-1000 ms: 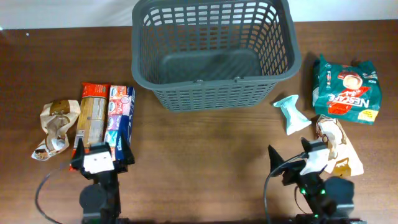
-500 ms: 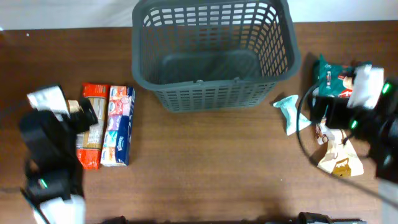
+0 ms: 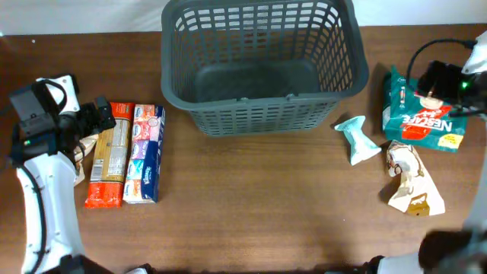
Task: Pack container
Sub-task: 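Reach the right gripper to the green Nescafé bag and grasp it, then lift the Nescafé bag with the right gripper and drop it into the basket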
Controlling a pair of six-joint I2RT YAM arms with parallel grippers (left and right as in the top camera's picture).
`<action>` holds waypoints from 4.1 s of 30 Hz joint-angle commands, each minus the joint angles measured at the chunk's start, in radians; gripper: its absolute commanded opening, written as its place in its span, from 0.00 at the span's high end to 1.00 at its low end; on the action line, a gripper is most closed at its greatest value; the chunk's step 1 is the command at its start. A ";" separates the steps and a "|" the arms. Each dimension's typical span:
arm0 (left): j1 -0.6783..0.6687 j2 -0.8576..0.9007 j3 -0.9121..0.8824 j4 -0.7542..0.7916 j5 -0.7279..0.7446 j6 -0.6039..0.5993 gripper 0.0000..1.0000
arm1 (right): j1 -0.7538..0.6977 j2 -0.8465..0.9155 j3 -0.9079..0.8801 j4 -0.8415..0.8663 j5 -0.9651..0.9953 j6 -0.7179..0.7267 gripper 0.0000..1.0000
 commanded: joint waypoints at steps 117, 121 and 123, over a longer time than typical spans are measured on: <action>0.005 0.024 0.021 -0.004 -0.034 -0.002 0.01 | 0.821 0.622 0.848 -0.259 0.125 -0.230 0.96; 0.005 0.024 0.021 -0.004 -0.034 -0.002 0.01 | 0.819 0.578 0.860 -0.269 0.134 -0.230 0.95; 0.005 0.024 0.021 -0.004 -0.034 -0.002 0.01 | 0.819 0.529 0.874 -0.270 0.173 -0.230 0.56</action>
